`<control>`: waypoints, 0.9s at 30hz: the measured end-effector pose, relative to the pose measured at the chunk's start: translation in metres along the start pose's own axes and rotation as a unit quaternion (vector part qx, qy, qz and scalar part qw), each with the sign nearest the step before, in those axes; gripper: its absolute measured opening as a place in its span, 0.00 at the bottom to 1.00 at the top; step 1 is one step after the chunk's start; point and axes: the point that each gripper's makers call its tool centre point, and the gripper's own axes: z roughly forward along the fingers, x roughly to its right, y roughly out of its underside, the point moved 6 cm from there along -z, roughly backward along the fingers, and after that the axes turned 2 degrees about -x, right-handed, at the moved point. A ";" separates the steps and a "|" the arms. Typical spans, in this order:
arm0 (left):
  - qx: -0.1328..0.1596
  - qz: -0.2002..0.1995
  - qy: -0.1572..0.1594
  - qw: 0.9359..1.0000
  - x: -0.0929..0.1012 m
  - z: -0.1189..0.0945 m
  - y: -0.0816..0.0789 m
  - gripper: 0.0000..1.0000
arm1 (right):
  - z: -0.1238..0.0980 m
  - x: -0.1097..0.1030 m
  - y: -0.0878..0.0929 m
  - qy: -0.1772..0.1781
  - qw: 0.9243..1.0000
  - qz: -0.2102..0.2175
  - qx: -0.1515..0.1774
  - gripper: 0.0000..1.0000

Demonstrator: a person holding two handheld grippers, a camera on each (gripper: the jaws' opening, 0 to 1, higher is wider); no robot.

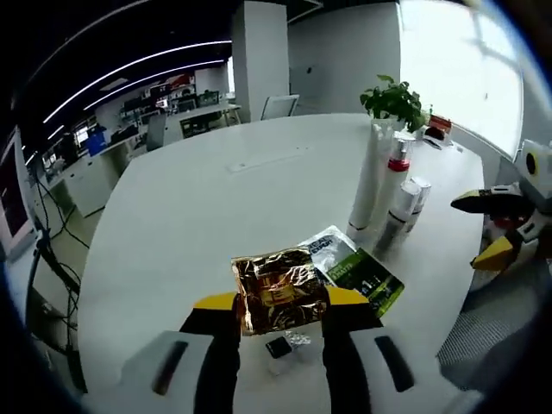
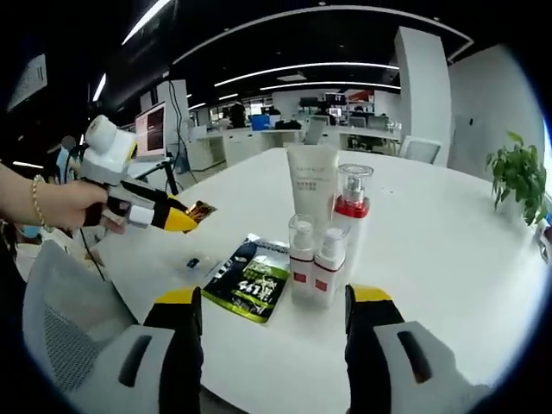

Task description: Arrange the skincare products in the storage area until every visible bottle or jar stands upright without overlapping.

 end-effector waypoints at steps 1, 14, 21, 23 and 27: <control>0.004 0.009 0.001 1.000 0.003 -0.003 0.000 0.31 | 0.000 -0.002 -0.001 -0.004 1.000 0.000 0.002 0.65; 0.033 0.048 0.027 0.998 0.028 -0.037 0.001 0.32 | 0.008 -0.032 -0.028 -0.102 0.991 0.069 0.048 0.41; 0.050 0.077 0.038 0.995 0.042 -0.052 -0.001 0.32 | 0.017 -0.050 -0.040 -0.140 0.984 0.091 0.063 0.37; 0.053 0.083 0.041 0.994 0.046 -0.056 -0.002 0.32 | 0.019 -0.055 -0.042 -0.150 0.982 0.099 0.062 0.34; 0.067 0.099 0.050 0.992 0.050 -0.061 -0.004 0.32 | 0.023 -0.062 -0.046 -0.165 0.977 0.118 0.066 0.30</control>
